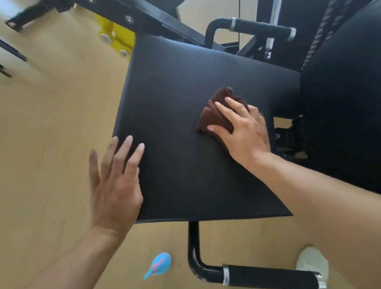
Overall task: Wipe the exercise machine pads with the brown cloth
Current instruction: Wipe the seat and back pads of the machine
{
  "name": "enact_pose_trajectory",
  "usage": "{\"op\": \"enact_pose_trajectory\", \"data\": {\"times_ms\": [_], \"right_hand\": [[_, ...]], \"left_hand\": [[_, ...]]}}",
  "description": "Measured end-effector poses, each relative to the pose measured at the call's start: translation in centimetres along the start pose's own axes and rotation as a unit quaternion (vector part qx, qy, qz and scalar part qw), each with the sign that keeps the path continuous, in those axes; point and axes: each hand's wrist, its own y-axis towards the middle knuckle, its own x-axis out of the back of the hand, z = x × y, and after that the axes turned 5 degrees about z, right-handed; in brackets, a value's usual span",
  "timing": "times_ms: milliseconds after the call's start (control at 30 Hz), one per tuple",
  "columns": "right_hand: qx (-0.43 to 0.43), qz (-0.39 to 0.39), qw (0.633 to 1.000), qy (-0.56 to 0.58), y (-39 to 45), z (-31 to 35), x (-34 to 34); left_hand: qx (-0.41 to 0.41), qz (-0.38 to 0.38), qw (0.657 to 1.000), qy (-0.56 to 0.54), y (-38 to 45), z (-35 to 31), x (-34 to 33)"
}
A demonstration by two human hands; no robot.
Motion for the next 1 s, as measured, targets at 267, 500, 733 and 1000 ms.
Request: {"op": "enact_pose_trajectory", "data": {"times_ms": [267, 500, 733, 1000], "right_hand": [[0.138, -0.012, 0.99, -0.013, -17.5, -1.6, -2.5], [-0.23, -0.066, 0.97, 0.036, -20.3, -5.9, -1.9], [-0.241, -0.102, 0.96, 0.1, -18.4, -1.9, -2.8], [0.108, -0.045, 0.992, -0.052, -9.6, -3.5, -1.4]], "left_hand": [[0.104, 0.17, 0.965, -0.17, 4.3, -8.2, -1.3], [0.095, 0.193, 0.976, -0.032, 3.6, -9.5, -2.7], [0.093, 0.192, 0.977, -0.011, 3.6, -9.8, -2.9], [0.085, 0.195, 0.977, 0.003, 3.7, -10.0, -2.7]]}}
